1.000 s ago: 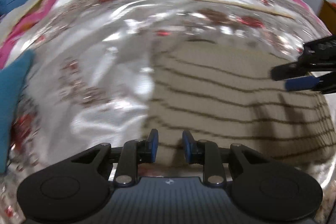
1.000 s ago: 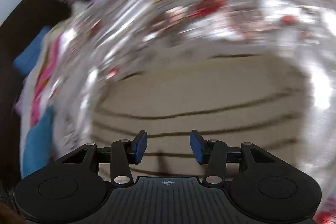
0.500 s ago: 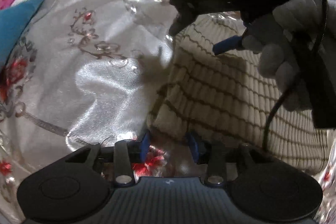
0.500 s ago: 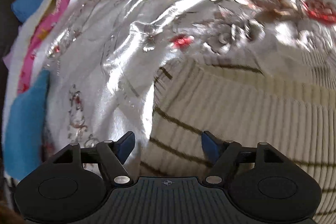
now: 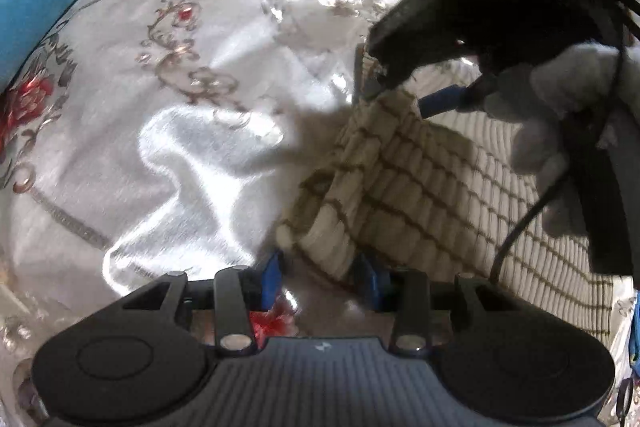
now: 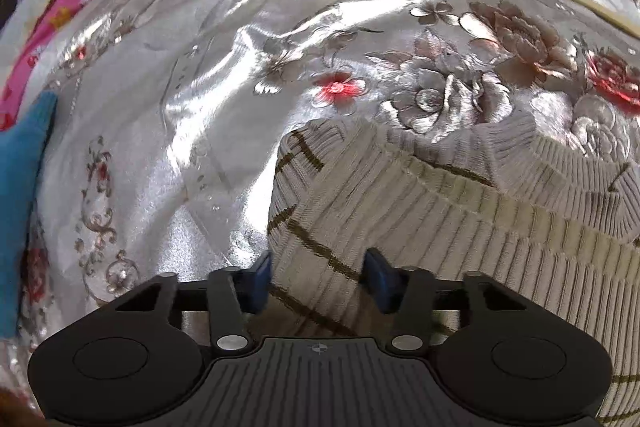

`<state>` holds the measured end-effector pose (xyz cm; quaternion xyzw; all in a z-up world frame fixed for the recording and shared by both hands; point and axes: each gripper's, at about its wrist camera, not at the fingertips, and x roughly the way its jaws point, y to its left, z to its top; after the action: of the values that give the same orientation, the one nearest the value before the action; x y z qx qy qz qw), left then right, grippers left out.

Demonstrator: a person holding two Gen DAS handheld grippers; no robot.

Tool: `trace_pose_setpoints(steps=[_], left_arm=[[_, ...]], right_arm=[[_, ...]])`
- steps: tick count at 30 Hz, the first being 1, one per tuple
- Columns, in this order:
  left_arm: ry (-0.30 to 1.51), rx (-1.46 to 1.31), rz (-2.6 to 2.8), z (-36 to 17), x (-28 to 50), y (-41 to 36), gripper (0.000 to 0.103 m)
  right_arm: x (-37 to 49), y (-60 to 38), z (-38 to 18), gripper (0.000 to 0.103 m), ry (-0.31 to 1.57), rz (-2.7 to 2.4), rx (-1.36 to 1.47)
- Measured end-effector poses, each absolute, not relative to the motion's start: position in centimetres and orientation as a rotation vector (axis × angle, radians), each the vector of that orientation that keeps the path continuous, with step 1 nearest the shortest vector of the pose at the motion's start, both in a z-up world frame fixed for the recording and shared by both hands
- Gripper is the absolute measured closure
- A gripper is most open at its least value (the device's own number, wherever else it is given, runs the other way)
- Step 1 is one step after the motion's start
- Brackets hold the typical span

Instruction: Fold small clothes

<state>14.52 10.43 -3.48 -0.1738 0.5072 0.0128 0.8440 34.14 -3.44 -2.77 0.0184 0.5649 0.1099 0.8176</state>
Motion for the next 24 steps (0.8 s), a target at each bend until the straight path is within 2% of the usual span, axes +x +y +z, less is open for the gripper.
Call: trace_pose_setpoints(steps=[1,2,3,12,16,20,22,24], left_arm=[[1.056,-0.362,0.016,-3.1,14.6,10.2,0.073],[1.048,-0.356,0.003,-2.7,14.7,10.1,0.08],[1.037,-0.343,-0.012,-2.1,14.7,9.7,0.08],[0.848,-0.153,-0.351,4.9,13.2,1.2,0.081],[0.86,-0.087,-0.558,5.0,12.5,-5.0,0.081],[0.946,0.001,-0.691,2.0,12.2,-11.1,0.081],[0.987,0.039,-0.712,0.6,12.3,-13.0,0.081],[0.998,0.085,-0.715,-0.2,12.1,-14.2,0.081]], right_arm=[[34.1,-3.9,-2.6,0.068,1.204,0.241,0.062],[34.1,-4.5,-2.4,0.077,1.202,0.249,0.096],[33.9,-5.3,-2.0,0.085,1.2,0.262,0.143],[30.1,-15.4,2.9,0.087,1.073,0.287,0.419],[27.4,-22.7,4.0,0.087,1.01,0.204,0.523],[25.3,-29.9,1.4,0.082,1.043,0.085,0.604],[24.4,-32.6,-0.3,0.074,1.078,0.026,0.642],[23.4,-34.4,-1.3,0.054,1.069,0.009,0.706]])
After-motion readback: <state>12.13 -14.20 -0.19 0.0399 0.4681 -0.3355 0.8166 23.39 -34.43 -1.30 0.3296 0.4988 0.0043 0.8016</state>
